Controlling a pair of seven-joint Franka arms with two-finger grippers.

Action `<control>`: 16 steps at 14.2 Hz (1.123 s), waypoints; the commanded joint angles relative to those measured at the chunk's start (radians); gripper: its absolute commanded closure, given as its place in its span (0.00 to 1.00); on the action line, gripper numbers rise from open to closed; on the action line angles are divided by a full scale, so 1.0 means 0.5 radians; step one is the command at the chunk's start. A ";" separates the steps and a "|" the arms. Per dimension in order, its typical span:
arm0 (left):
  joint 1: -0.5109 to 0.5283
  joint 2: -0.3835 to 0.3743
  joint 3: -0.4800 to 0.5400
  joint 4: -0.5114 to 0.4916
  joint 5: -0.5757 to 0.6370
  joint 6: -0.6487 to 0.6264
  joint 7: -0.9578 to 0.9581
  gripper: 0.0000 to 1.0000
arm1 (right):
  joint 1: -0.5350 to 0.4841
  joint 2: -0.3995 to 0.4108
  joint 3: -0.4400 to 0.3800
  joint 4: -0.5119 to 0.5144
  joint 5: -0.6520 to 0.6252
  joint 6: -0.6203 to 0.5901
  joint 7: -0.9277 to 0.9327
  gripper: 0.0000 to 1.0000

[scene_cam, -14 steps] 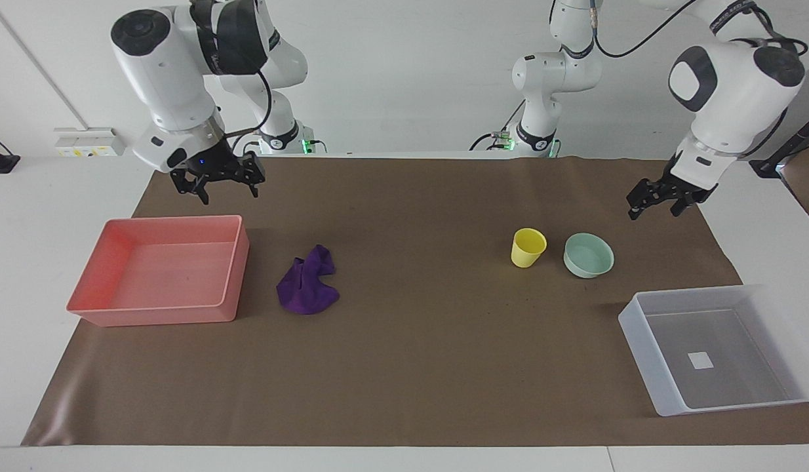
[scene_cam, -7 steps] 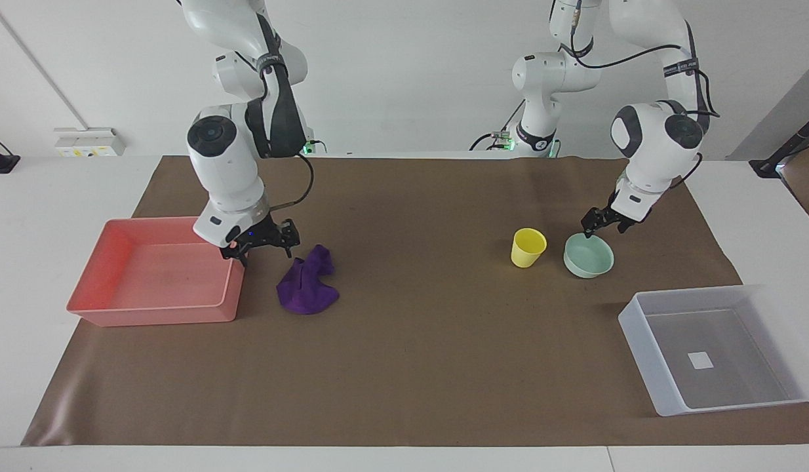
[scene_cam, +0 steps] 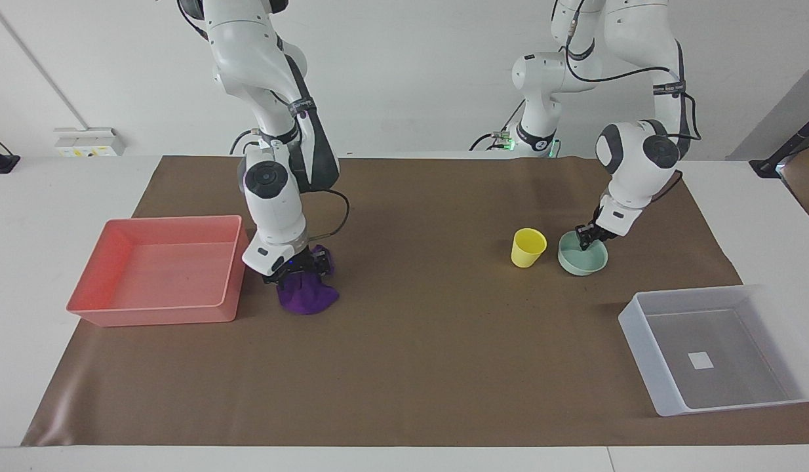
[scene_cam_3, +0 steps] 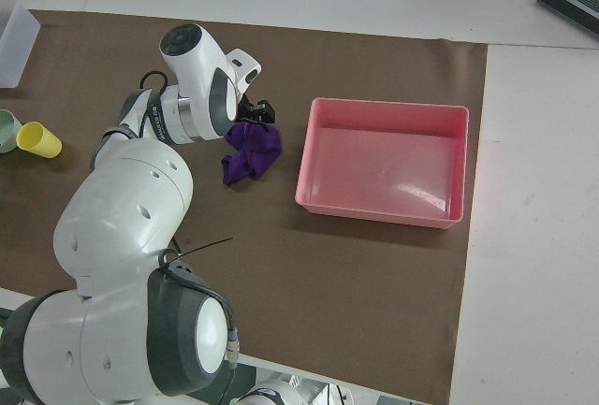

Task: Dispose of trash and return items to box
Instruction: 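Reach the left gripper to the green bowl while the right gripper reaches the cloth, then carry the green bowl into the white bin while the right gripper grasps the cloth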

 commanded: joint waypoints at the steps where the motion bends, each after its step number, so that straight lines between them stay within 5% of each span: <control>1: -0.019 -0.066 0.017 0.243 0.034 -0.352 -0.040 1.00 | 0.005 -0.052 -0.004 -0.114 0.028 0.073 0.013 0.36; 4: 0.027 0.129 0.026 0.941 0.024 -0.822 -0.040 1.00 | 0.005 -0.058 -0.004 -0.130 0.028 0.070 0.016 0.73; 7: 0.213 0.683 0.045 1.812 -0.015 -1.049 -0.037 1.00 | 0.005 -0.076 -0.004 -0.102 0.028 0.042 0.046 0.95; 9: 0.348 1.028 0.045 2.203 -0.138 -0.977 -0.037 1.00 | 0.002 -0.134 -0.001 -0.059 0.028 -0.065 0.049 1.00; 12: 0.404 1.305 0.045 2.288 -0.175 -0.591 -0.037 1.00 | -0.013 -0.272 -0.004 0.100 0.028 -0.408 0.049 1.00; 16: 0.407 1.354 0.045 2.067 -0.242 -0.213 -0.028 1.00 | -0.126 -0.518 -0.025 0.180 0.022 -0.718 -0.042 1.00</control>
